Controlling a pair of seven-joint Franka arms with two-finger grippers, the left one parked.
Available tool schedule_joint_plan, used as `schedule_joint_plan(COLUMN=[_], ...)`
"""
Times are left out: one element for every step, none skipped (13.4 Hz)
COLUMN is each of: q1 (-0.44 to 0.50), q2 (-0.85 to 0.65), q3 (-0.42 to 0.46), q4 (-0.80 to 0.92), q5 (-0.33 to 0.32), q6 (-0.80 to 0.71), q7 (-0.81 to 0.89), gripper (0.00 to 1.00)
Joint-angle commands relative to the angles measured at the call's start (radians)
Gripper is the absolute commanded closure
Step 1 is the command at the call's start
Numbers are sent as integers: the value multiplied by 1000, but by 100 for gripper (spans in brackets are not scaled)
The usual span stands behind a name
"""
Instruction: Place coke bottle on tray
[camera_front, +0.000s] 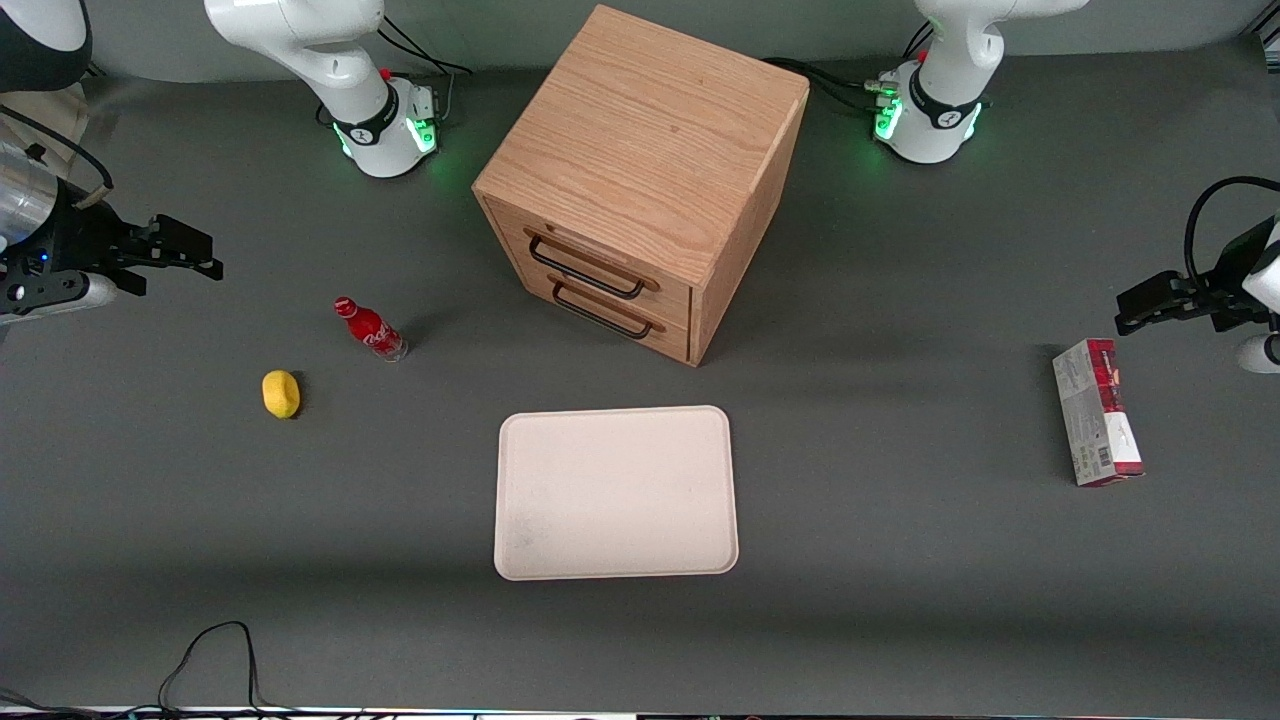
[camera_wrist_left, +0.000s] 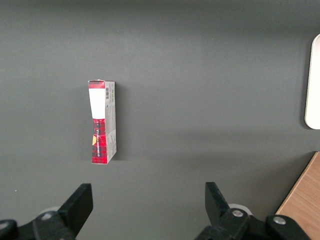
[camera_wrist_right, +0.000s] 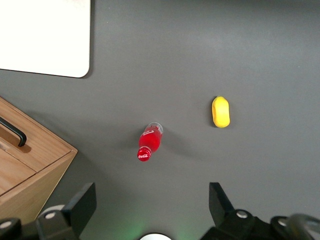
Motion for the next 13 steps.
schedule_joint_plan(q1=[-9, -13, -13, -9, -9, -9, -9, -9, -9, -7, -4, -3, 0], q2=[4, 4, 6, 6, 6, 7, 9, 19, 30, 30, 24, 21, 15], q3=[-3, -3, -2, -2, -2, -2, -2, 0, 1, 3, 6, 8, 17], q4=[6, 8, 14, 14, 15, 17, 20, 32, 47, 48, 48, 52, 64], q5=[6, 6, 3, 3, 6, 6, 4, 3, 3, 4, 4, 6, 7], q6=[-11, -11, -11, -11, -11, -11, -11, -11, -11, -11, -23, -56, -84], q7=[-6, -9, -15, -14, -6, 8, 17, 17, 19, 20, 20, 26, 49], gripper=[0, 0, 0, 0, 0, 0, 0, 0, 0, 0, 0, 0, 0])
